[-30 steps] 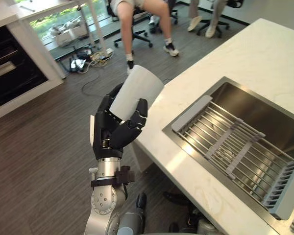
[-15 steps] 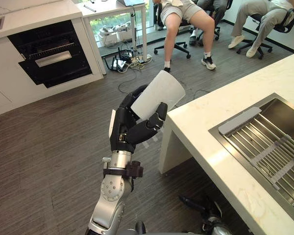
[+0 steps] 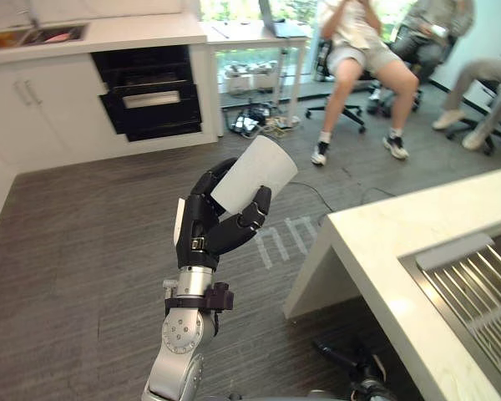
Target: Walk over to the sink, pick up the cup, carry it to the dishwasher, place the cup inside the dishwasher, then close the dishwasher door
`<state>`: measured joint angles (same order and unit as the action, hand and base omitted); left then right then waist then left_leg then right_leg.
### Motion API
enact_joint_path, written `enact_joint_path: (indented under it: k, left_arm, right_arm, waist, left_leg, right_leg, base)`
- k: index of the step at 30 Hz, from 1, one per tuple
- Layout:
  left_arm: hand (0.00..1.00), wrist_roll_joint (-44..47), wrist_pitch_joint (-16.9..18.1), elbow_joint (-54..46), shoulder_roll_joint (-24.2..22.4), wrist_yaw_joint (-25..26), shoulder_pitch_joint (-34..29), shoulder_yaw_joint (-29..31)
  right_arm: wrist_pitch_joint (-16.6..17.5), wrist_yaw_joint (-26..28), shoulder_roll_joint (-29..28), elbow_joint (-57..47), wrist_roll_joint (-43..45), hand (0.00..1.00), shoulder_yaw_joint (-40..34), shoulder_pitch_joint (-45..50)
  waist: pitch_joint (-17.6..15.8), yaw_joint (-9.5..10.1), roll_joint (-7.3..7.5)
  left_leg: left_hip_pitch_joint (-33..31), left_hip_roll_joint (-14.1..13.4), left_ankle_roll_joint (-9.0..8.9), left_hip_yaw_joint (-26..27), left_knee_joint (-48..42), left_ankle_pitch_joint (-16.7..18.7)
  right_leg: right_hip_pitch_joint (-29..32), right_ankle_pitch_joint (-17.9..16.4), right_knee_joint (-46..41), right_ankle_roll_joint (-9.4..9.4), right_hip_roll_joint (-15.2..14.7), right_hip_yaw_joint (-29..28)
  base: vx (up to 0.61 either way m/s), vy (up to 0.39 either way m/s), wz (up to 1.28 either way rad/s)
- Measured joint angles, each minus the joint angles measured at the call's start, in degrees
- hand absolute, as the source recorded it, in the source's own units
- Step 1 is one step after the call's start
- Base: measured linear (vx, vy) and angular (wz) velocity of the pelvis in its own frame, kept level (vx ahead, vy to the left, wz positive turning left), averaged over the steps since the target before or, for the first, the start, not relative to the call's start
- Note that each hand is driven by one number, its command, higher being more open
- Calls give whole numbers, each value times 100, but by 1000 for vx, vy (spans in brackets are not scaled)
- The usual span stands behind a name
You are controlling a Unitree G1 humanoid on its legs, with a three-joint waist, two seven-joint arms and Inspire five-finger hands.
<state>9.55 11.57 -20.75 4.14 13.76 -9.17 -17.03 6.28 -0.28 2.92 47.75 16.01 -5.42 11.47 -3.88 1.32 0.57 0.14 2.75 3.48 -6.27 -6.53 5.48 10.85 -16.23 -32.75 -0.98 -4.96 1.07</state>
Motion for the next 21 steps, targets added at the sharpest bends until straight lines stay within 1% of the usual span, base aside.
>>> enact_joint_path:
  k: [1, 2, 3, 4, 5, 6, 7, 8, 9, 10, 11, 12, 13, 14, 15, 16, 17, 19, 21]
  left_arm:
    - [0, 0, 1, -1, -12, 9, 1, -3]
    - [0, 0, 1, -2, -35, 11, 0, -8]
    - [0, 2, 1, -6, -56, 11, 3, -29]
    - [0, 4, 5, -43, -74, 9, 1, -53]
    - [0, 9, -6, -66, -155, 6, -38, -55]
    - [0, 10, -12, -92, -218, 3, -116, -58]
    - [0, 19, -10, -192, -337, -30, -211, -87]
    - [0, 67, -12, -210, -471, -46, -224, -98]
    - [0, 77, -11, -214, -531, -47, -225, -91]
    - [0, 146, -11, -247, -597, -45, -231, -73]
    - [0, 201, -11, -324, -613, -44, -239, -32]
    - [0, 246, -10, -379, -616, -44, -243, -29]
    - [0, 292, 14, -459, -622, -45, -237, -10]
    - [0, 293, 20, -478, -631, -52, -200, 2]
    - [0, 295, 20, -476, -630, -61, -185, 10]
    - [0, 298, 21, -455, -574, -75, -162, -6]
    - [0, 309, 22, -394, -476, -114, -112, -9]
    - [0, 401, 23, -220, -336, -119, -98, 14]
    - [0, 405, -15, -8, -273, -119, -143, 68]
  right_arm:
    - [-42, 1, -26, -76, -42, 100, 16, 22]
    - [-58, 2, -10, -179, -54, 100, 101, 32]
    - [-56, -20, -21, -245, -54, 100, 137, 44]
    - [-56, -21, -34, -292, -53, 100, 157, 56]
    - [-70, -30, -41, -303, -52, 100, 220, 26]
    - [-85, -40, -4, -350, -52, 100, 238, 42]
    - [-84, -63, 37, -393, -52, 100, 250, 6]
    - [-85, -99, 63, -399, -52, 100, 301, -21]
    - [-85, -114, 69, -419, -51, 100, 359, -29]
    - [-84, -117, 40, -554, -50, 100, 434, -17]
    - [-54, -115, 16, -736, -48, 100, 483, 2]
    - [-46, -116, 14, -818, -49, 100, 491, 4]
    - [-17, -122, 24, -874, -50, 100, 467, -7]
    - [-4, -147, 37, -866, -50, 100, 430, -56]
    - [-4, -160, 46, -842, -51, 100, 392, -79]
    - [3, -193, 47, -736, -52, 100, 333, -137]
    - [4, -227, 35, -574, -53, 100, 312, -193]
    - [-1, -216, 17, -359, -70, 100, 352, -244]
    - [-5, -218, 1, -245, -201, 100, 353, -235]
  waist:
    - [-4, -1, -6]
    - [0, -48, -6]
    - [12, -92, 22]
    - [37, -76, 160]
    - [23, -34, 150]
    - [68, -37, 47]
    - [114, -24, -151]
    - [113, 63, -245]
    - [112, 96, -254]
    - [109, 131, -256]
    - [96, 149, -222]
    - [90, 158, -212]
    - [92, 168, -210]
    - [94, 173, -212]
    - [93, 174, -212]
    - [120, 168, -222]
    - [104, 174, -143]
    - [69, 197, -41]
    - [67, 202, -39]
  left_leg:
    - [-5, 18, -12, -228, -83, 46]
    - [-53, 69, -60, -554, -251, 145]
    - [-139, 156, -155, -809, -442, 237]
    - [-187, 309, -197, -1030, -661, 392]
    - [-265, 400, -263, -1268, -1027, 671]
    - [-386, 252, -266, -1194, -1202, 784]
    - [-534, -49, -454, -995, -1477, 858]
    - [-567, -217, -546, -786, -1618, 902]
    - [-570, -276, -558, -655, -1702, 908]
    - [-594, -397, -583, -325, -1920, 925]
    - [-668, -512, -580, 135, -2126, 926]
    - [-719, -581, -574, 393, -2178, 927]
    - [-785, -695, -540, 912, -2204, 930]
    - [-821, -769, -448, 1390, -2143, 942]
    - [-825, -789, -408, 1600, -2083, 944]
    - [-742, -745, -324, 1903, -1745, 871]
    - [-633, -590, -233, 1905, -1409, 731]
    - [-571, -390, -194, 1785, -1090, 534]
    - [-448, -269, -204, 1750, -876, 444]
  right_leg:
    - [151, -9, 1, 0, 169, -211]
    - [294, 9, 54, -37, 334, -451]
    - [313, 43, 307, -54, 362, -562]
    - [260, 223, 726, -70, 257, -598]
    - [172, 504, 723, -71, 124, -316]
    - [67, 485, 842, -35, 156, -73]
    - [-122, 488, 1035, 29, 241, 279]
    - [-384, 504, 1209, 58, 325, 524]
    - [-527, 510, 1317, 69, 355, 632]
    - [-817, 511, 1504, 71, 394, 846]
    - [-1041, 512, 1663, 71, 399, 1051]
    - [-1116, 512, 1722, 72, 399, 1126]
    - [-1221, 519, 1854, 83, 380, 1252]
    - [-1301, 519, 1963, 83, 339, 1399]
    - [-1319, 518, 1991, 82, 314, 1469]
    - [-1321, 514, 2024, 76, 265, 1565]
    - [-1324, 522, 2105, 58, 188, 1569]
    - [-1384, 587, 2281, -35, 82, 1565]
    - [-1483, 611, 2390, -69, 19, 1548]
  base:
    - [150, -141, 149]
    - [120, -154, 156]
    - [117, -172, 162]
    - [146, -227, 155]
    - [155, -208, 131]
    - [265, -287, 142]
    - [274, -256, 126]
    - [272, -235, 114]
    - [194, -168, 96]
    - [147, -121, 95]
    - [125, -102, 91]
    - [110, -60, 80]
    - [94, -15, 73]
    - [87, 13, 73]
    - [68, 82, 74]
    - [52, 94, 71]
    - [62, 120, 66]
    - [60, 103, 47]
    - [42, 73, 25]
